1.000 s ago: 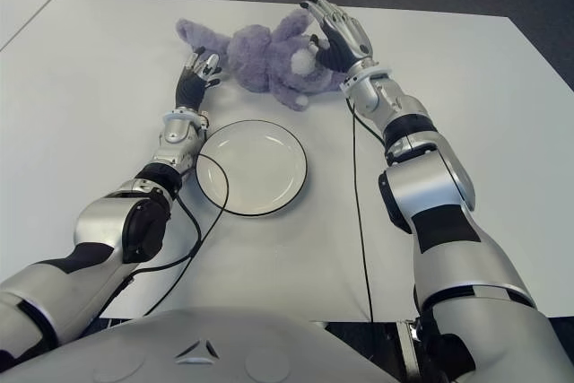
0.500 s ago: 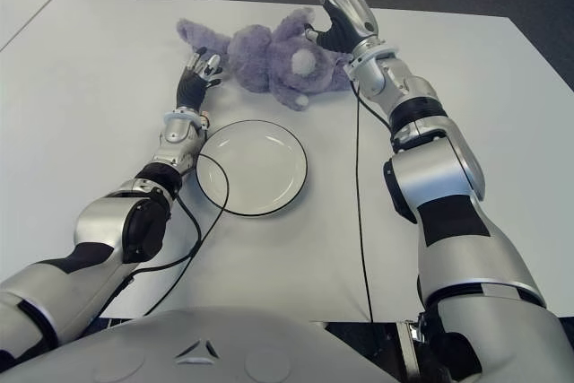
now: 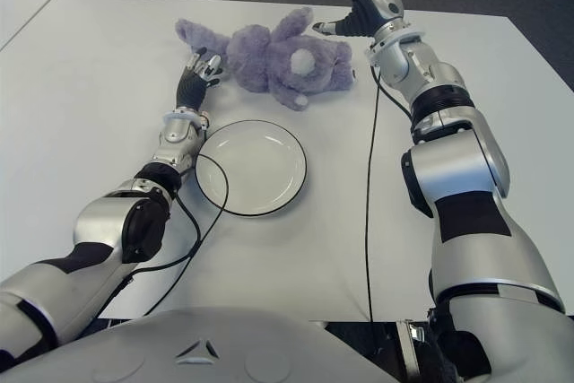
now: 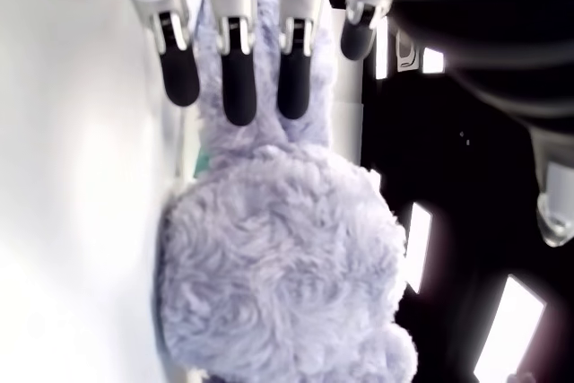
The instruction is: Put the doll into the plate.
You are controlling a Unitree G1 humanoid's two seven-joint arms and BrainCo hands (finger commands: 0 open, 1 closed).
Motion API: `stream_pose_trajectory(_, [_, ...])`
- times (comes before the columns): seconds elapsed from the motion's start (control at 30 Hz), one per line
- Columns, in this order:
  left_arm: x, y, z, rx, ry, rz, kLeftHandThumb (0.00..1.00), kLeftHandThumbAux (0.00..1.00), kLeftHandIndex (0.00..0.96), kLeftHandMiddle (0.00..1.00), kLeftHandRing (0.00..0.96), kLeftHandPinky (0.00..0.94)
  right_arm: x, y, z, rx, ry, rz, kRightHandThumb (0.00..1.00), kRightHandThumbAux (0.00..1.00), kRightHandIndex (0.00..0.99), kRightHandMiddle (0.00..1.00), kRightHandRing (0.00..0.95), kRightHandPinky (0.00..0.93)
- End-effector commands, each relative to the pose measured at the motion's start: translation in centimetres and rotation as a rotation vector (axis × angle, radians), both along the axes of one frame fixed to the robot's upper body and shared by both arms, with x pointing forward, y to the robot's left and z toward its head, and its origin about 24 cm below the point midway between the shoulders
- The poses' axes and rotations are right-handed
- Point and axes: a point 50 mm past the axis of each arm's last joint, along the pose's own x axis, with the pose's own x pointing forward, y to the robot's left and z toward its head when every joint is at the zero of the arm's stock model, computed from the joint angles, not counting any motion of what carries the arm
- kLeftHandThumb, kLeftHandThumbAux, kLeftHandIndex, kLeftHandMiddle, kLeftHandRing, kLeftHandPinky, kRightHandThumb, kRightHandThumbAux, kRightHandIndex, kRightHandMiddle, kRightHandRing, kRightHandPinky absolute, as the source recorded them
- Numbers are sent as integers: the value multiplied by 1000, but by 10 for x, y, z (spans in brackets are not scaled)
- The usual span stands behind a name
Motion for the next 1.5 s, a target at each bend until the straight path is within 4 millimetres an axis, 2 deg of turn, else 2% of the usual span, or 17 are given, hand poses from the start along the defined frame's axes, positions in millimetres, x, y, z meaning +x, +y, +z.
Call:
stream_pose_trajectory(0.03, [-65, 4, -92, 8, 427, 10, 0, 425, 33, 210, 232, 194, -1, 6, 7, -33, -29, 40, 137, 656, 0, 0, 19, 149])
stream_pose_trajectory(0.2, [-65, 4, -92, 7, 424, 8, 0, 420, 27, 203, 225, 190, -4, 8, -4, -21, -21, 69, 62, 622, 0, 0, 4, 118])
stream_pose_trajectory(0.43, [-65, 4, -93, 8, 426, 5, 0, 418, 27, 202, 225, 191, -8, 13, -21, -13, 17, 105, 51, 589, 0, 0, 0, 86])
stream_pose_trajectory(0.57, [-66, 4, -93, 7, 424, 6, 0, 414, 30, 199, 222, 190, -8, 14, -24, -25, 22, 116, 86, 578, 0, 0, 6, 128])
stream_pose_trajectory(0.7, [-66, 5, -93, 8, 421, 8, 0, 409, 30, 189, 211, 176, -10, 15, -41, -50, 40, 99, 120, 585, 0, 0, 22, 191])
stream_pose_trajectory(1.1, [-67, 3, -94, 16, 422, 4, 0, 417, 27, 194, 206, 133, -12, 17, -49, -69, 119, 126, 182, 606, 0, 0, 7, 239])
stream_pose_trajectory(1.33, [-66, 3, -93, 8, 416, 0, 0, 415, 33, 206, 205, 115, -15, 18, -62, -44, 218, 149, 225, 584, 0, 0, 0, 260])
stream_pose_trajectory(1.5, [-66, 3, -92, 6, 411, -2, 0, 414, 36, 215, 205, 103, -19, 16, -75, -44, 277, 148, 244, 570, 0, 0, 0, 243])
